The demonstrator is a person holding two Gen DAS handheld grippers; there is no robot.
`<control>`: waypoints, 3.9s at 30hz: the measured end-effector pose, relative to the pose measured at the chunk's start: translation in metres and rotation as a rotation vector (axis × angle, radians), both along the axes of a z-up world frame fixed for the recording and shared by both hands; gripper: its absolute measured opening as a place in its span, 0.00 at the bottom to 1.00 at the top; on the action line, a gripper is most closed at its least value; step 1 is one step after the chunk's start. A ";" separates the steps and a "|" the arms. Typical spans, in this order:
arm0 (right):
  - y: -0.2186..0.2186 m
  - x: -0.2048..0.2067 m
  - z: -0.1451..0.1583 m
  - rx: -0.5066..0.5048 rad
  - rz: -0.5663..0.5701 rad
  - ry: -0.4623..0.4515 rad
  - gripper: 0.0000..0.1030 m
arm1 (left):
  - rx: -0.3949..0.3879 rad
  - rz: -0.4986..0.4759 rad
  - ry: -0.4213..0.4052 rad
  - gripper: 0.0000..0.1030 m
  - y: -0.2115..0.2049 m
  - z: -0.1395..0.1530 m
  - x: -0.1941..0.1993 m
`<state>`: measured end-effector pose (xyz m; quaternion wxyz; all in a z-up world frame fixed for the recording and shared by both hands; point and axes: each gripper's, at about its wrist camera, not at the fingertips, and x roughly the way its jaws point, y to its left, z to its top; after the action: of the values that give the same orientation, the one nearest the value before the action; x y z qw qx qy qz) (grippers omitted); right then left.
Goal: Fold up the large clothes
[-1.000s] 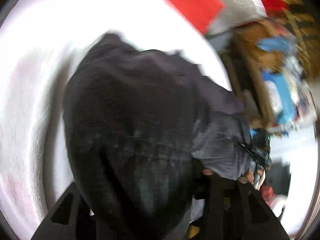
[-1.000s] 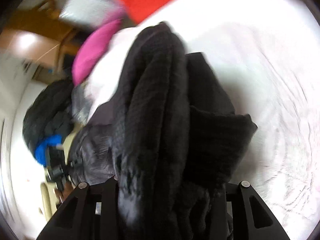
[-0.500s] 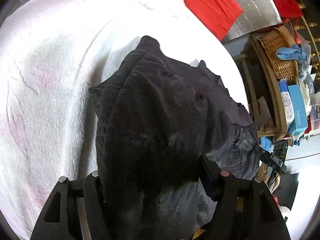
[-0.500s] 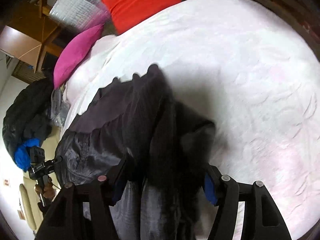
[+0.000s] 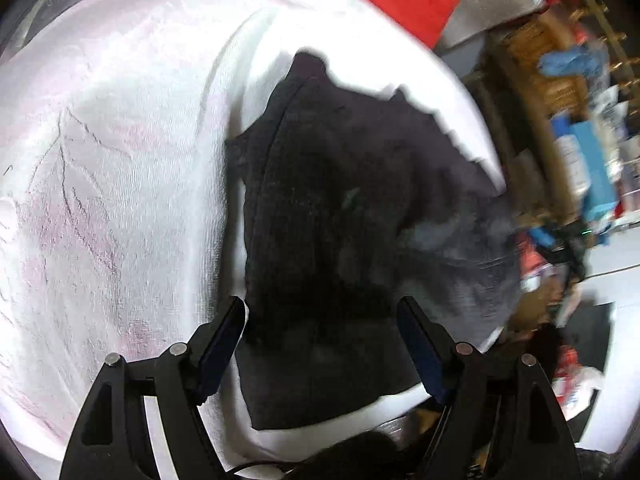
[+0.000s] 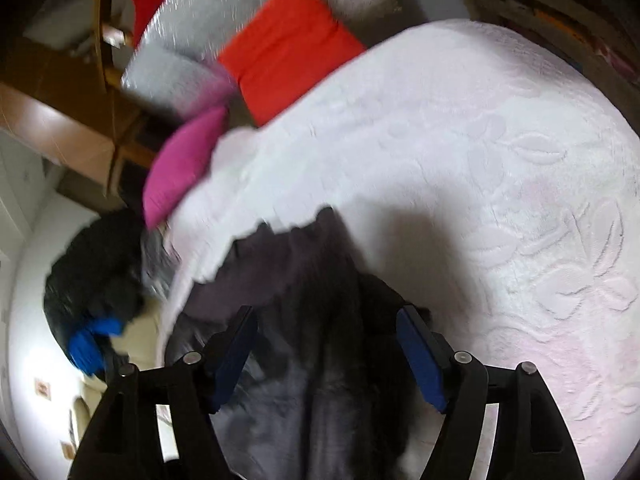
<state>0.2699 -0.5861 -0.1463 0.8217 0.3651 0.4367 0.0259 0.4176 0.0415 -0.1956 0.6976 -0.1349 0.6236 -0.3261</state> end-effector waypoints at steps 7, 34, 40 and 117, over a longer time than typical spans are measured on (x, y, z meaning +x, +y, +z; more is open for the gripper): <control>0.011 0.034 -0.002 0.054 -0.083 -0.007 0.73 | -0.116 0.185 -0.147 0.85 -0.011 0.024 0.034; 0.108 0.083 0.002 -0.589 0.045 0.090 0.25 | 0.086 0.122 -0.382 0.03 -0.086 0.020 0.075; 0.099 0.096 0.003 -0.618 -0.064 0.048 0.24 | 0.127 0.202 -0.416 0.02 -0.081 0.021 0.084; 0.207 -0.057 -0.031 -0.703 -0.028 0.095 0.67 | 0.560 0.284 -0.694 0.92 -0.105 -0.003 -0.095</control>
<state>0.2129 -0.3794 -0.1773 0.8763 0.0669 0.4515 -0.1544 0.3226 -0.0639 -0.1991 0.9122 0.0915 0.3929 -0.0724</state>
